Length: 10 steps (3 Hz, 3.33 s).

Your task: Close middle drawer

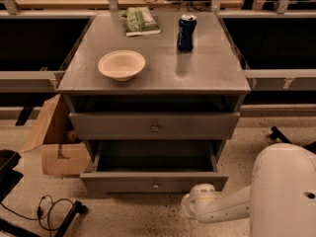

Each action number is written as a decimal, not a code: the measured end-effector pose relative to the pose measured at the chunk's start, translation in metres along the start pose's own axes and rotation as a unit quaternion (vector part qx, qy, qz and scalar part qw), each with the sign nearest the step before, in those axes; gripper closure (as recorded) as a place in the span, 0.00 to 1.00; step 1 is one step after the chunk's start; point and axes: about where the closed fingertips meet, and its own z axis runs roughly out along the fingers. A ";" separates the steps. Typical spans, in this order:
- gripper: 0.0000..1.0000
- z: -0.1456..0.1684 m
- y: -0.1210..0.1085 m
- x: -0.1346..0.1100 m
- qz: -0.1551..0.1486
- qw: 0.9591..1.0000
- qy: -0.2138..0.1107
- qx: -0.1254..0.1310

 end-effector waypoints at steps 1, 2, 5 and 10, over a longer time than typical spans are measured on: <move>1.00 -0.011 0.063 -0.020 0.015 0.998 -0.002 -0.053; 1.00 -0.030 0.124 -0.040 0.021 0.995 -0.001 -0.101; 1.00 0.046 0.105 -0.015 0.043 0.997 -0.058 -0.035; 1.00 0.095 -0.035 -0.047 -0.025 0.992 -0.117 0.031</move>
Offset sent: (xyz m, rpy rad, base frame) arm -0.2063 0.0751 0.0170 0.0308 0.3267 0.0165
